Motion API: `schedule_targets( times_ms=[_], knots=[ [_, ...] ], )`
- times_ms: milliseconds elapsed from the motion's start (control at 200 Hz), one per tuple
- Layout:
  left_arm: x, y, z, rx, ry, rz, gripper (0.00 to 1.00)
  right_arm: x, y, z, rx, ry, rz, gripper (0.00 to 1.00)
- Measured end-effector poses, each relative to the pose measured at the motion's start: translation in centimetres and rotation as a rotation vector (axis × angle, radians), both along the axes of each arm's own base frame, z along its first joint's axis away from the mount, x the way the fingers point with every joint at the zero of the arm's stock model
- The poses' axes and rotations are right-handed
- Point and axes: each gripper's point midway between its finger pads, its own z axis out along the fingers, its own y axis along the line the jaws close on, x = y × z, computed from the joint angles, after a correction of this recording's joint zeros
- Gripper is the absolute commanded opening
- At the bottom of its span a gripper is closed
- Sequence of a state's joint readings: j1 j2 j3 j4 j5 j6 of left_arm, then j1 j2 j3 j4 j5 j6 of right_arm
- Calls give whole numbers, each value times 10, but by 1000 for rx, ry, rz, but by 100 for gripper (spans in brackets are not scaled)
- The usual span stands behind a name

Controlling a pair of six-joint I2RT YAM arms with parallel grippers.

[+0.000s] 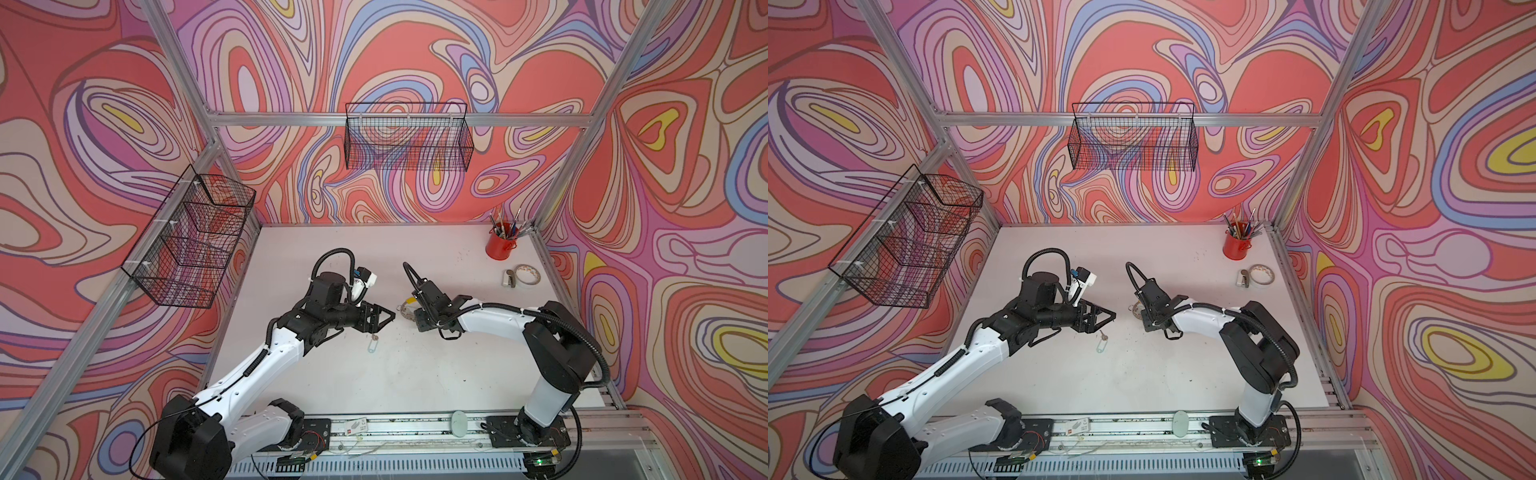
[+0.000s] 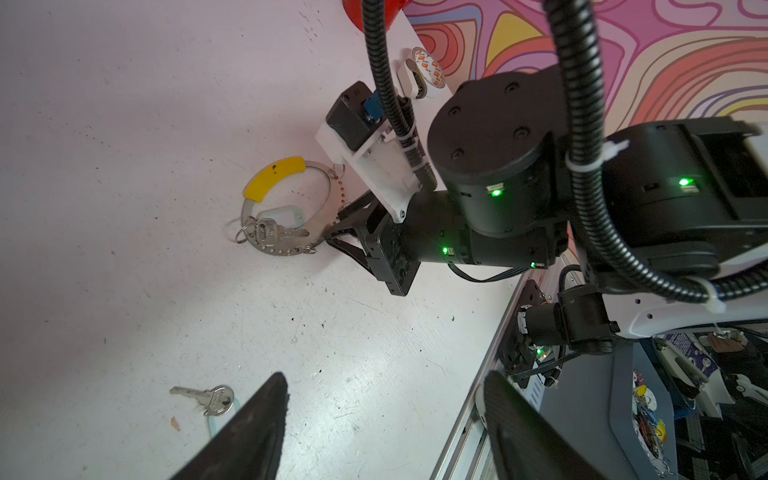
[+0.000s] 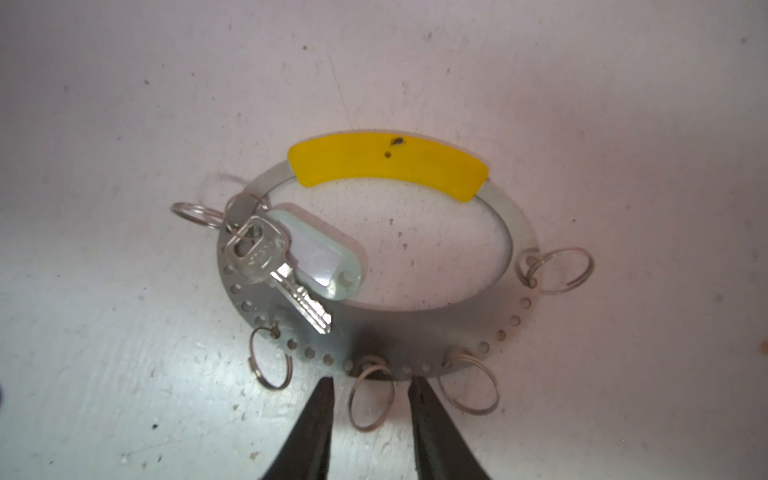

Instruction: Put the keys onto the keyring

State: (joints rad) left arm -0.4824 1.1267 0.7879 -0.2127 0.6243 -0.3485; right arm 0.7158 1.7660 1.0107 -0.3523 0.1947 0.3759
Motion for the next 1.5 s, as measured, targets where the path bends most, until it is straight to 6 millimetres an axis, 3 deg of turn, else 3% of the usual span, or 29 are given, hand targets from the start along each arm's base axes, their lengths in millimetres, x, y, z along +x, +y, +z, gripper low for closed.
schedule_targets(
  times_ms=[326, 946, 1502],
  knots=[
    [0, 0, 0, 0, 0, 0, 76, 3, -2, -9, -32, 5, -5, 25],
    [1, -1, 2, -6, -10, 0, 76, 6, -9, -3, -71, -15, -17, 25],
    [1, -1, 3, -9, -13, -3, 76, 6, -11, 1, -78, -19, -16, 18]
  ],
)
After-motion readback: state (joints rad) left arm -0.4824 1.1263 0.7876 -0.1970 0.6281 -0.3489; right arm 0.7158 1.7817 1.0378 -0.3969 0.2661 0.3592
